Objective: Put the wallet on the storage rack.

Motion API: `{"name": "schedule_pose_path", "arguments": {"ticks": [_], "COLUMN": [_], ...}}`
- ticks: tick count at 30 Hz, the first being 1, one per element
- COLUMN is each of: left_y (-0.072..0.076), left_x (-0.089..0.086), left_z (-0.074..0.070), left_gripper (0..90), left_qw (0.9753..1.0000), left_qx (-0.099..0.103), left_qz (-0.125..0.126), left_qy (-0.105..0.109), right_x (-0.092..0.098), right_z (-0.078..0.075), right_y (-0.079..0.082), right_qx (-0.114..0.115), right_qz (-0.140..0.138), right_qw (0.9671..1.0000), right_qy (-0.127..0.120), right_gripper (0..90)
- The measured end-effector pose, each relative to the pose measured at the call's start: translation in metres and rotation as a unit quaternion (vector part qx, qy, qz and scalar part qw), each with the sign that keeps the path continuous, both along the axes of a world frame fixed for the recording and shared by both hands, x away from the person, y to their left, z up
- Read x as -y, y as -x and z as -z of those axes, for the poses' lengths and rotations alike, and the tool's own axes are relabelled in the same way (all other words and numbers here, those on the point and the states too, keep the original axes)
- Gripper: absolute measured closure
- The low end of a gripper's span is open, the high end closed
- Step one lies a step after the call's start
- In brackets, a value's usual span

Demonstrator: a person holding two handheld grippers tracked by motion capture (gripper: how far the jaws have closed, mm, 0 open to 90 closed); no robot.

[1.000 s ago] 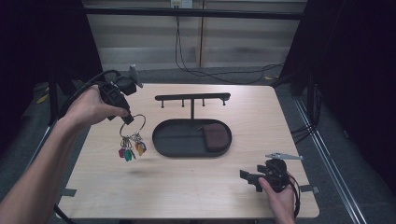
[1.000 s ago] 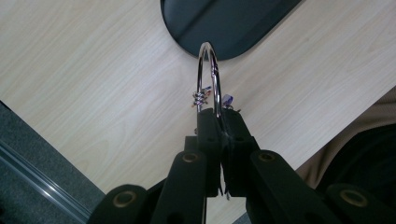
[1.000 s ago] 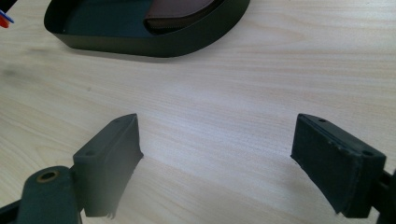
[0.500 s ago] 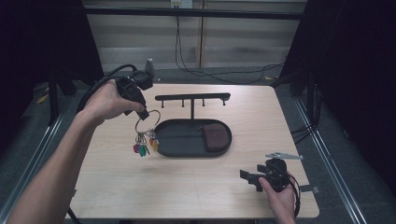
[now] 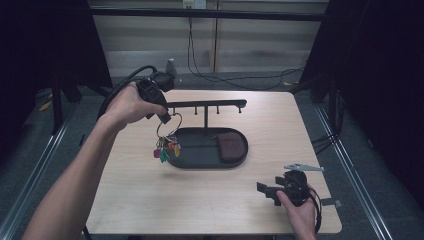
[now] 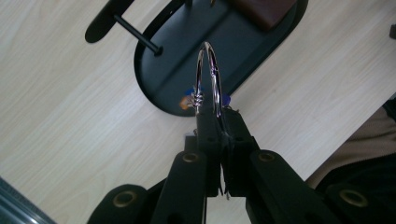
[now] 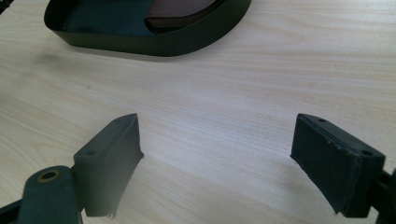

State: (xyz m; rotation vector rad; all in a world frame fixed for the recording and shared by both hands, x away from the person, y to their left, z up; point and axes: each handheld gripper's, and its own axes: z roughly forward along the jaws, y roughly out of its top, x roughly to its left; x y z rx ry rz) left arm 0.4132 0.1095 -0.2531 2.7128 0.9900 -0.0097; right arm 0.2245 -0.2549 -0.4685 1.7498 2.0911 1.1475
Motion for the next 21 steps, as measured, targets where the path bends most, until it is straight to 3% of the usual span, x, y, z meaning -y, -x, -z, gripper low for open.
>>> {"name": "schedule_pose_path", "arguments": {"ticks": [3,8,10,21], "left_y": [-0.007,-0.014,-0.019,-0.033], "left_x": [0.002,0.008,0.006,-0.01], "left_z": [0.004,0.008,0.01,0.033], "left_gripper": [87.9,88.0,87.9,88.0], "left_qw": [0.9999,0.9996,0.9988,0.9975], "left_qx": [-0.004,0.006,0.005,-0.008], "left_qz": [-0.003,0.003,0.005,-0.018], "left_qy": [0.012,0.027,0.049,0.069], "right_x": [-0.001,0.0,0.0,0.0], "right_z": [0.001,0.0,0.001,0.001], "right_y": [0.0,0.0,0.0,0.0], "right_qx": [-0.001,0.0,0.0,-0.001], "right_qz": [-0.002,-0.002,-0.003,-0.005], "right_qw": [1.0,1.0,1.0,1.0], "right_qy": [0.0,-0.001,-0.002,-0.002], "right_gripper": [15.8,15.8,15.8,15.8]}}
